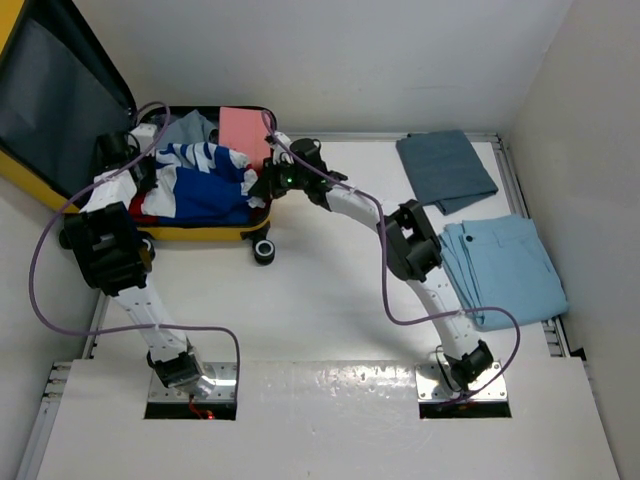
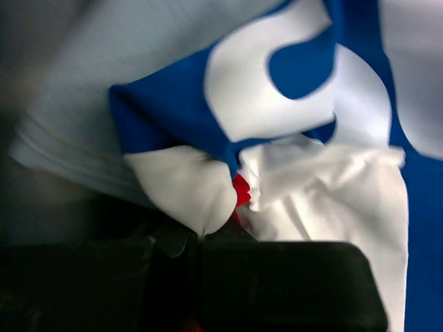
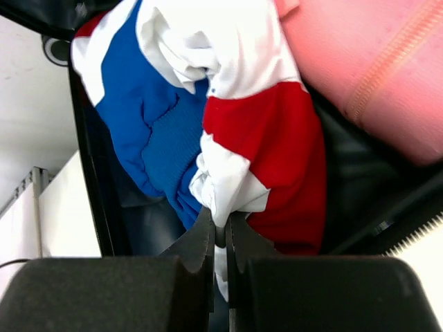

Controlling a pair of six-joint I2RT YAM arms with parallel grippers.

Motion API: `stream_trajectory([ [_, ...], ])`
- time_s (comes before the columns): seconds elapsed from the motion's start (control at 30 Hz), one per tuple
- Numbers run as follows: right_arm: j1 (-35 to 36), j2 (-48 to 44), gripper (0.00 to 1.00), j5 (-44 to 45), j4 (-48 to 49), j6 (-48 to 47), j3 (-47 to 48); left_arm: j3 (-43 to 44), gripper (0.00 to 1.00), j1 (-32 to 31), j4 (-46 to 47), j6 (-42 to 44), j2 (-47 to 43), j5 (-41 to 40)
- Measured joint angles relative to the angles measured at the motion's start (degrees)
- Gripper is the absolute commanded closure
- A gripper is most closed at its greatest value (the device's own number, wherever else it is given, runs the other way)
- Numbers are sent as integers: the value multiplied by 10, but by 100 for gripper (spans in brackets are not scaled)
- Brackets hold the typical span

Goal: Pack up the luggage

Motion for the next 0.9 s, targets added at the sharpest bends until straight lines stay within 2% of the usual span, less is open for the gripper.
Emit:
stream_trajectory([
  [0.03, -1, -4, 100, 2, 0, -3, -6, -17, 100, 0, 2, 2, -8, 2],
  [0.07, -2, -11, 100, 5, -2, -6, -14, -39, 90, -1, 7, 3, -20, 4],
  [0.17, -9, -30, 100, 9, -20, -16, -33, -73, 56, -2, 13, 2, -42, 10],
  [0.2, -12, -37, 100, 10, -28, -20, -38, -77, 38, -2, 12, -2, -47, 13],
  [0.23, -14, -43, 100, 11, -35, -22, -44, -77, 31, -2, 11, 0, -48, 17],
  [0.27, -16, -50, 97, 11, -40, -25, -50, -77, 22, -1, 12, -10, -49, 24],
  [0.3, -18, -57, 84, 11, -47, -27, -56, -73, 18, 0, 8, -19, -51, 33],
  [0.37, -21, -67, 69, 8, -58, -29, -61, -58, 15, 7, 1, -35, -51, 56],
  [0.43, -22, -80, 57, 2, -64, -30, -70, -21, 15, 10, -12, -54, -51, 83],
  [0.47, -23, -89, 53, -1, -67, -29, -77, 5, 15, 11, -15, -64, -51, 98],
  [0.57, -36, -124, 47, -2, -70, -22, -116, 80, 23, 16, -9, -85, -56, 146],
  [0.6, -43, -137, 47, -3, -69, -18, -134, 100, 28, 17, -7, -91, -63, 163],
  [0.67, -59, -161, 47, -5, -61, -6, -163, 125, 52, 17, -8, -97, -86, 201],
  [0.8, -91, -213, 47, 0, -49, 10, -219, 117, 67, -7, -29, -81, -128, 244],
  [0.9, -121, -256, 47, 9, -45, 13, -259, 72, 69, -65, -47, -58, -138, 261],
])
